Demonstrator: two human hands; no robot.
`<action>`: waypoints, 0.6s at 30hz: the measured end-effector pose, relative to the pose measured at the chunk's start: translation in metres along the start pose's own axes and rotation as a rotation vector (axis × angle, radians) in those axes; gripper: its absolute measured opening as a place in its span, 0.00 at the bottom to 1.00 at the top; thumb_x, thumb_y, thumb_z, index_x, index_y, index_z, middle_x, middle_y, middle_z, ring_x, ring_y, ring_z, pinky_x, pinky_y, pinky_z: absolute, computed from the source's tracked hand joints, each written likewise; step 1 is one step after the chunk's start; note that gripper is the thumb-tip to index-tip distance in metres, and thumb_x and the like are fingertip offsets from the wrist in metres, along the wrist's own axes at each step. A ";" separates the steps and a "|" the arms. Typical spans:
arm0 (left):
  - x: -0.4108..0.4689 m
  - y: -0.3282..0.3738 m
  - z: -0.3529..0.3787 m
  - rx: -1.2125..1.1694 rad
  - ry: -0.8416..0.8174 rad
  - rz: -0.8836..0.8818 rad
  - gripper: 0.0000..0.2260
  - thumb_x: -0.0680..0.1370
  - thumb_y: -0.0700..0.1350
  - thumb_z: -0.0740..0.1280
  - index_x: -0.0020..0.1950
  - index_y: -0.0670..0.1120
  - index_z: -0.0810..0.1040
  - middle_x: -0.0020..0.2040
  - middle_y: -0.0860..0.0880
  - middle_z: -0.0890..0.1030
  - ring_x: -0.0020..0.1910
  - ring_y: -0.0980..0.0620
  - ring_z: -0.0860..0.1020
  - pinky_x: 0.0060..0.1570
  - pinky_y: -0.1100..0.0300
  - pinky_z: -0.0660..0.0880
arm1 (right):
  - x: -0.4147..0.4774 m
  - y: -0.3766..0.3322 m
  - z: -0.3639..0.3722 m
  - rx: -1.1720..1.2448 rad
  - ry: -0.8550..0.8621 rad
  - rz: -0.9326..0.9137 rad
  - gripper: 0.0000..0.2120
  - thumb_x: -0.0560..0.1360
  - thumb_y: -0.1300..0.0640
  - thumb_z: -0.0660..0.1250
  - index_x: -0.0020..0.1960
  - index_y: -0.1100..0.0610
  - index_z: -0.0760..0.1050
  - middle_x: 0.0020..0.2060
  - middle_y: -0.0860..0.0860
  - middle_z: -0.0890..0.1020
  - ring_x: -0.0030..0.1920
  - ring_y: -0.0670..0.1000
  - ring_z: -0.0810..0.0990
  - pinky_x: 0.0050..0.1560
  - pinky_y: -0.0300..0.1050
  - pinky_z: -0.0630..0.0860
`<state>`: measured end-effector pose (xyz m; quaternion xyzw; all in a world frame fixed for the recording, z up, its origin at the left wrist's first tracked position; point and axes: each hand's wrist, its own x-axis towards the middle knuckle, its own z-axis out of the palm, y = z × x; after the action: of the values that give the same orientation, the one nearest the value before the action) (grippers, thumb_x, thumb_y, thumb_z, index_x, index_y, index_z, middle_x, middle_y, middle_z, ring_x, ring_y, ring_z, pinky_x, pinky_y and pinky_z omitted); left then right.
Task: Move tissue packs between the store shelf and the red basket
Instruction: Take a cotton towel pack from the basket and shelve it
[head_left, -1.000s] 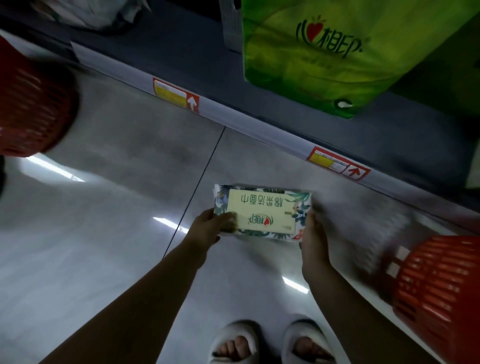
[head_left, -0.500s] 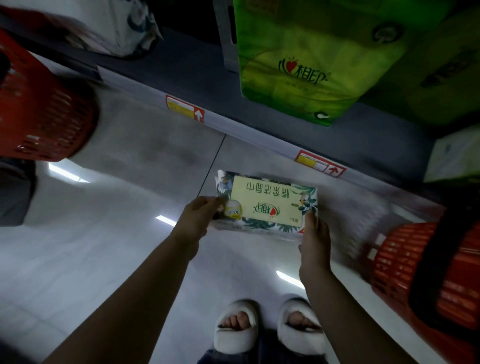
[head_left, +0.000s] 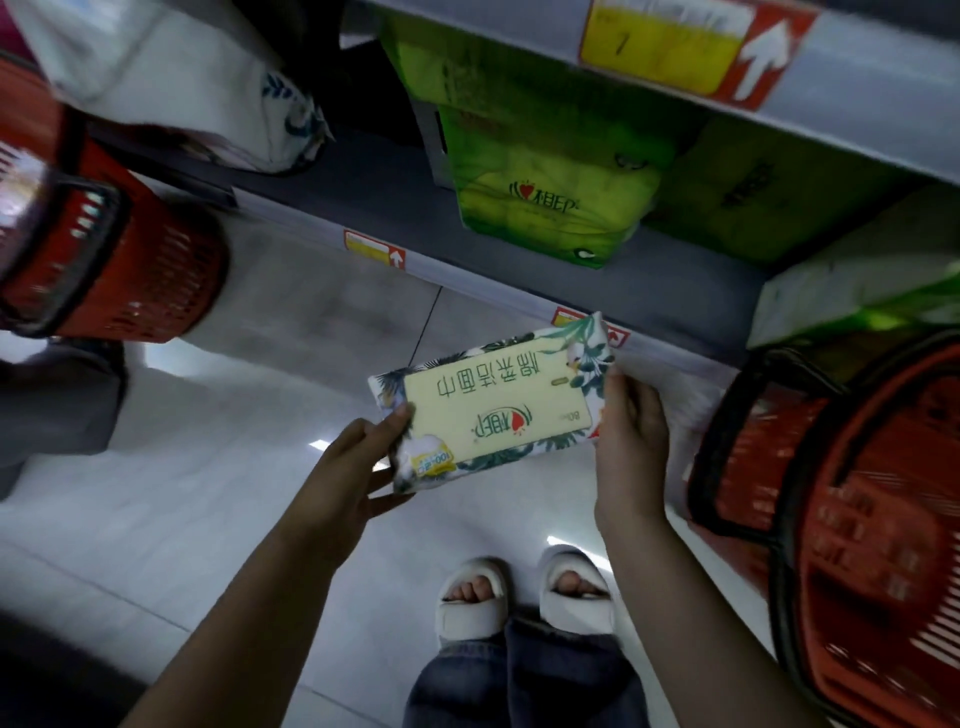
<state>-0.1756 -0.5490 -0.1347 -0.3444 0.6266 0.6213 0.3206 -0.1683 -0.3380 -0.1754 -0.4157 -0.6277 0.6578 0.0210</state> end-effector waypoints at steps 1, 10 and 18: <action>-0.010 0.005 0.001 0.001 0.002 0.003 0.26 0.69 0.58 0.68 0.56 0.40 0.71 0.50 0.42 0.84 0.51 0.40 0.83 0.53 0.47 0.79 | -0.005 -0.011 -0.003 0.002 0.008 -0.017 0.07 0.78 0.49 0.62 0.50 0.50 0.76 0.48 0.50 0.83 0.44 0.44 0.83 0.37 0.36 0.76; -0.097 0.062 0.022 -0.031 -0.051 0.036 0.24 0.67 0.67 0.61 0.55 0.56 0.78 0.50 0.50 0.85 0.54 0.47 0.81 0.58 0.45 0.71 | -0.066 -0.105 -0.035 -0.033 0.100 -0.165 0.06 0.78 0.47 0.61 0.44 0.44 0.75 0.43 0.45 0.83 0.43 0.44 0.82 0.39 0.38 0.75; -0.182 0.138 0.028 -0.040 -0.192 0.153 0.22 0.68 0.62 0.60 0.55 0.52 0.79 0.47 0.50 0.86 0.44 0.53 0.84 0.52 0.54 0.72 | -0.124 -0.214 -0.061 -0.018 0.164 -0.250 0.09 0.79 0.50 0.60 0.43 0.52 0.74 0.36 0.43 0.79 0.33 0.35 0.77 0.31 0.29 0.70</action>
<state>-0.1892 -0.5164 0.0925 -0.2409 0.6047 0.6865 0.3241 -0.1582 -0.3122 0.0777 -0.3868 -0.6766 0.6083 0.1504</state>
